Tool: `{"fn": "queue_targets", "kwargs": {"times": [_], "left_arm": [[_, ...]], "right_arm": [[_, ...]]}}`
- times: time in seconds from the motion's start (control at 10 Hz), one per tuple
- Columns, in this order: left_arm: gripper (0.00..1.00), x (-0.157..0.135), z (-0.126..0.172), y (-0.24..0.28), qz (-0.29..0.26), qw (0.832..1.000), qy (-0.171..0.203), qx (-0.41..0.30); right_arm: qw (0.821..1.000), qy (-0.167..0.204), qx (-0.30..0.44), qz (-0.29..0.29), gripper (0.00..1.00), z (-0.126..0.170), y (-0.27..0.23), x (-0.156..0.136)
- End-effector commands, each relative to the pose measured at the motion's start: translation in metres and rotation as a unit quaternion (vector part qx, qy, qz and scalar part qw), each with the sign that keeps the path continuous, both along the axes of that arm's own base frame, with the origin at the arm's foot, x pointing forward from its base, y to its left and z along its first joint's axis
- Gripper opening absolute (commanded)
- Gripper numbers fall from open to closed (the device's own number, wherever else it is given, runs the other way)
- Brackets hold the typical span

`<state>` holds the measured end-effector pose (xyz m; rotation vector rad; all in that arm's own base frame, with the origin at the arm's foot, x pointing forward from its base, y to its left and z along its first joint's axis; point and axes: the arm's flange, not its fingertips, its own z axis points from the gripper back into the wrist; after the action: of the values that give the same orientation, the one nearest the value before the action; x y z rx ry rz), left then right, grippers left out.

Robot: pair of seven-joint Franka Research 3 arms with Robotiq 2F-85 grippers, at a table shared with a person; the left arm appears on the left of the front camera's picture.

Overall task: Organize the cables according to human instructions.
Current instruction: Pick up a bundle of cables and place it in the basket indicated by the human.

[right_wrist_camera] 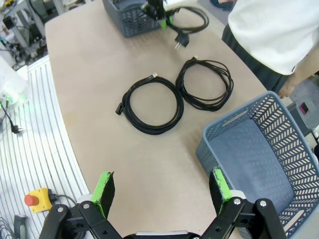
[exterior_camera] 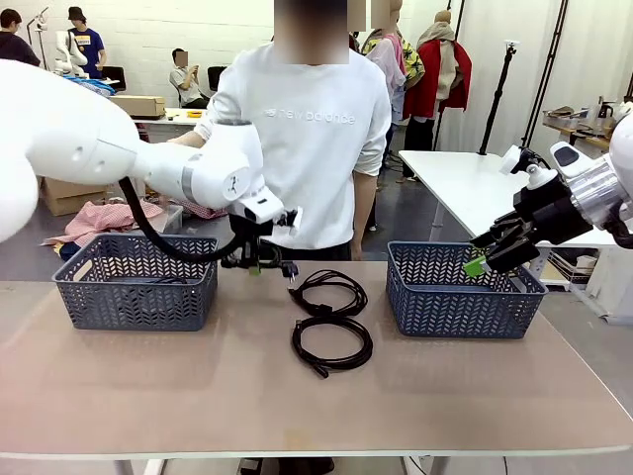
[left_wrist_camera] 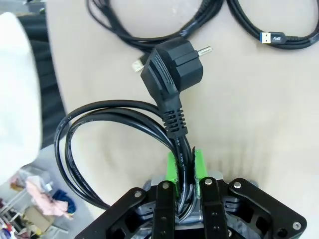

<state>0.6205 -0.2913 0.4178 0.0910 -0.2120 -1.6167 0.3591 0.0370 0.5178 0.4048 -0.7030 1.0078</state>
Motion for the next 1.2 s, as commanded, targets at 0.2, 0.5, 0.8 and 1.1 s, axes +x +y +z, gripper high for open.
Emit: {"fn": "queue_targets", "kwargs": {"times": [0.2,0.5,0.8,1.1], "left_arm": [[0.00,-0.030,0.082,0.033,-0.011,0.999,-0.040,-0.006],[0.00,-0.062,0.110,0.092,0.042,0.998,-0.050,-0.017],[0.00,-0.081,0.093,0.160,0.131,0.990,-0.039,-0.032],[0.00,-0.084,0.067,0.200,0.188,0.980,-0.042,-0.040]], "right_arm": [[1.000,-0.007,0.013,0.012,1.00,0.000,0.000,0.003],[1.000,-0.007,0.013,0.012,1.00,0.000,0.000,0.003],[1.000,-0.007,0.013,0.012,1.00,0.000,0.000,0.003],[1.000,-0.007,0.013,0.012,1.00,0.000,0.000,0.003]]}}
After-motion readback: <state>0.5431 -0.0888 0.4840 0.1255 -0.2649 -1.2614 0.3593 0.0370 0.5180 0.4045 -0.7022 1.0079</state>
